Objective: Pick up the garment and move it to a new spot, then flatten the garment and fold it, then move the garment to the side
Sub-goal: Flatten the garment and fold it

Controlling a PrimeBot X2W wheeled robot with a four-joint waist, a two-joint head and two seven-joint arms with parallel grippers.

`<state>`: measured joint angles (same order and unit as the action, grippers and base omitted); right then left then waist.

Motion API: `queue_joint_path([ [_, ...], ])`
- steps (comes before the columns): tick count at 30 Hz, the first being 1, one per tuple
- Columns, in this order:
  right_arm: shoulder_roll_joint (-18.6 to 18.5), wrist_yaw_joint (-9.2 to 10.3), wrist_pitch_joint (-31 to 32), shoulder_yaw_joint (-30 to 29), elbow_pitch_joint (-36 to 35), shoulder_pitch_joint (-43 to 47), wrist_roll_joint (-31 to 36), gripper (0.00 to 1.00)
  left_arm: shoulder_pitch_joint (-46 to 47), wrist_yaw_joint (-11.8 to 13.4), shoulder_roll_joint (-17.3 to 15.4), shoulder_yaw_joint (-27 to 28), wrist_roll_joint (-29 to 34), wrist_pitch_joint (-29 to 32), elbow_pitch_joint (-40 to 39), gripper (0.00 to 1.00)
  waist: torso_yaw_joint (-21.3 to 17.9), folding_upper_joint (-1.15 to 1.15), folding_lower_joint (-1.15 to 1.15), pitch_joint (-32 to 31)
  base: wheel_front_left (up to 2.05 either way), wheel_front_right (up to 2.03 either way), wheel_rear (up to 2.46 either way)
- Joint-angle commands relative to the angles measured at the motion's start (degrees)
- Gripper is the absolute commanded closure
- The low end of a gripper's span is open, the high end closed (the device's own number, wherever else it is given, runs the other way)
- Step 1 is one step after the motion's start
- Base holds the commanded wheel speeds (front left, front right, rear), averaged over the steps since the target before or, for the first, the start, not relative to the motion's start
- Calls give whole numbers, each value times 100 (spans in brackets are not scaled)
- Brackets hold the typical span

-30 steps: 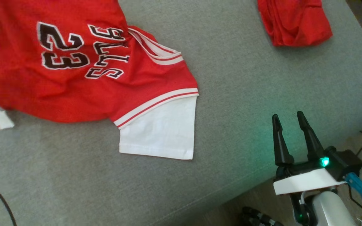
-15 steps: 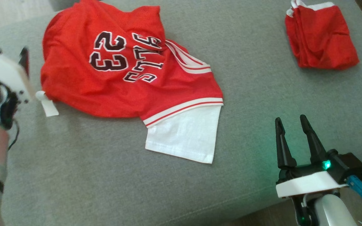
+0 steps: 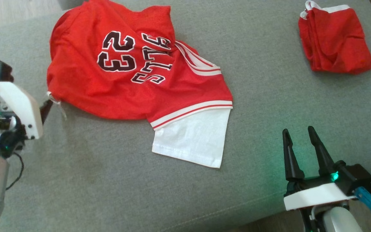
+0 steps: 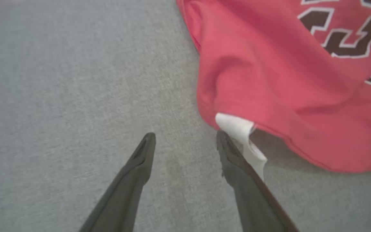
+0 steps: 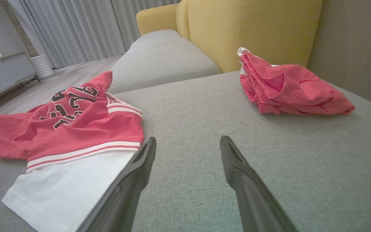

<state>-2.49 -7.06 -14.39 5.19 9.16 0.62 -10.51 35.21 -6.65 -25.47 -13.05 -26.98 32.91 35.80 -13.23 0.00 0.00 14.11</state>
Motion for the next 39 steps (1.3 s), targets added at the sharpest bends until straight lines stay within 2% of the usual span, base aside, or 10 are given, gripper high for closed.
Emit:
queue_joint_path([
  [1, -39, -43, -61, 157, -156, -125, -16, 0, 150, -23, -359, 163, -85, 175, -403, 0, -28, 0, 0, 27, 0, 0, 0],
  [5, -39, -43, -61, 166, -160, -171, -47, 0, -69, 75, -466, 147, -137, 490, -943, 0, -132, 0, 0, 89, 0, 0, 0],
  [12, -39, -43, -61, 186, -156, -191, -96, 0, -137, 295, -500, 145, -30, 416, -1278, 0, -247, 0, 0, 161, 0, 0, 0],
  [13, -39, -43, -61, 190, -154, -197, -107, 0, -136, 309, -495, 132, -9, 383, -1302, 16, -260, 0, 0, 171, 0, 0, 0],
  [15, -39, -43, -61, 194, -150, -209, -132, 0, -117, 322, -478, 115, 31, 247, -1329, 91, -279, 0, 0, 188, 0, 0, 0],
  [16, -39, -43, -61, 190, -148, -213, -144, 0, -102, 356, -461, 121, 55, 156, -1329, 100, -281, 0, 0, 191, 0, 0, 0],
  [20, -39, -43, -61, 146, -122, -181, -172, 0, -137, 343, -461, 23, 138, 45, -1329, 100, -241, 0, 0, 124, 0, 0, 0],
  [23, -39, -43, -61, 53, -115, -106, -190, 0, -282, 268, -718, -240, 463, 68, -1608, 100, -122, 0, 0, 13, 0, 0, 0],
  [32, -39, -43, -61, -88, -115, 174, -126, 0, -1089, 79, -1575, -1270, 1399, 878, -3527, 100, 571, 0, 0, -398, 0, 0, 0],
  [39, -39, -43, -61, -98, -112, 275, -47, 0, -2259, 621, -1838, -1303, 1438, 1148, -4495, 100, 873, 0, 0, -604, 0, 0, 0],
])
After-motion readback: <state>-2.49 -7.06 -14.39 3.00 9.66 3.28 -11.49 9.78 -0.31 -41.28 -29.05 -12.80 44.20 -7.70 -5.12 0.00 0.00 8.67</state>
